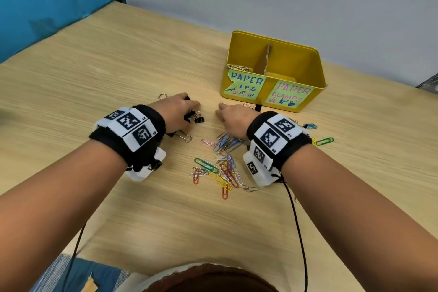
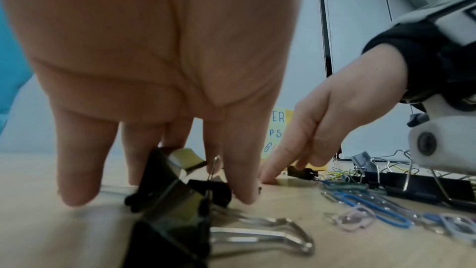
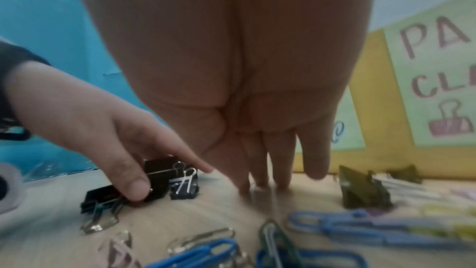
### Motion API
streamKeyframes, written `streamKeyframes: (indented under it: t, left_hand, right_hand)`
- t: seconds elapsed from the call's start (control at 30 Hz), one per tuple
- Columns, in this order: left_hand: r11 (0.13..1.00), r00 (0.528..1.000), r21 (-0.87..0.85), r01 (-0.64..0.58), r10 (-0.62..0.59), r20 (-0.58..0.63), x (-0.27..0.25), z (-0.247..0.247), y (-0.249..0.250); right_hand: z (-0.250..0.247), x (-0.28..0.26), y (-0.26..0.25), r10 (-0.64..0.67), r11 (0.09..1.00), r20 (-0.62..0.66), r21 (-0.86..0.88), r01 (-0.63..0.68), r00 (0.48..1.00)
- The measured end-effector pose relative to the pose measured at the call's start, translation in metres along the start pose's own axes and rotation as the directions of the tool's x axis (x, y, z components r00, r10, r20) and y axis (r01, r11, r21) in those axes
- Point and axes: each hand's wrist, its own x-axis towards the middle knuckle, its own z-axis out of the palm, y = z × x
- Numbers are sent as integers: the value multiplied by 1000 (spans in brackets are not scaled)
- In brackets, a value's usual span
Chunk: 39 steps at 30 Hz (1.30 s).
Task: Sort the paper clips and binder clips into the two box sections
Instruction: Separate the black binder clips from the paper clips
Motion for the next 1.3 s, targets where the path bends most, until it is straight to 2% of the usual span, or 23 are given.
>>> streamKeyframes:
  t: [0.07, 0.13, 0.2, 0.3, 0.37, 0.43, 0.5, 0.57, 0.63, 0.67, 0.73, 0.8, 0.87, 0.93, 1.07, 1.2, 1.3]
  left_hand:
    - [999, 1000, 33, 23, -24, 9, 1, 0, -1]
    - [994, 998, 94, 59, -58, -10, -1, -2, 0]
    - [992, 998, 112, 50, -44, -51, -3, -3, 6]
    - [986, 995, 161, -49, 62, -77, -6, -2, 22]
    - [969, 983, 205, -137, 158, -89, -9, 2, 34]
    - [957, 973, 179, -227, 232, -8, -15, 8, 44]
    - [943, 945, 123, -308, 289, 151, -24, 14, 52]
    - [924, 909, 130, -360, 316, 272, -32, 21, 56]
    - [913, 892, 167, -372, 302, 335, -35, 28, 56]
    - [911, 888, 171, -374, 299, 351, -34, 30, 56]
    - [916, 892, 161, -367, 297, 339, -32, 32, 56]
    - [929, 913, 129, -347, 303, 273, -29, 29, 59]
    - [935, 927, 107, -338, 311, 210, -27, 25, 66]
    - [925, 922, 132, -356, 326, 208, -28, 23, 75]
    - [906, 902, 190, -379, 315, 294, -31, 31, 77]
    - [933, 909, 99, -346, 307, 281, -32, 32, 69]
    - [940, 906, 73, -332, 297, 301, -31, 30, 64]
  right_hand:
    - [0, -8, 2, -46, 999, 15, -11, 46, 999]
    - [-2, -20, 6, -104, 992, 28, 74, 102, 994]
    - [-5, -32, 13, -129, 979, 8, 158, 126, 992]
    - [3, -40, 20, -89, 988, -75, 119, 98, 993]
    - [14, -41, 19, -98, 994, -40, 39, 99, 994]
    - [21, -44, 20, -130, 991, 57, -13, 131, 990]
    - [18, -51, 26, -119, 990, 67, 87, 113, 991]
    - [10, -59, 35, -52, 968, -44, 244, 61, 998]
    - [7, -62, 48, 24, 959, -190, 283, 31, 982]
    - [8, -63, 54, 58, 962, -214, 273, 3, 975]
    - [10, -65, 59, 100, 971, -141, 231, -66, 985]
    - [15, -64, 57, 129, 971, -29, 207, -120, 991]
    - [18, -62, 53, 123, 966, -6, 230, -118, 992]
    - [18, -59, 50, 107, 960, -50, 265, -91, 993]
    - [8, -55, 52, 124, 956, -198, 286, -64, 972]
    - [1, -45, 52, 222, 883, -310, 465, -56, 924]
    - [0, -37, 50, 256, 721, -342, 691, 57, 904]
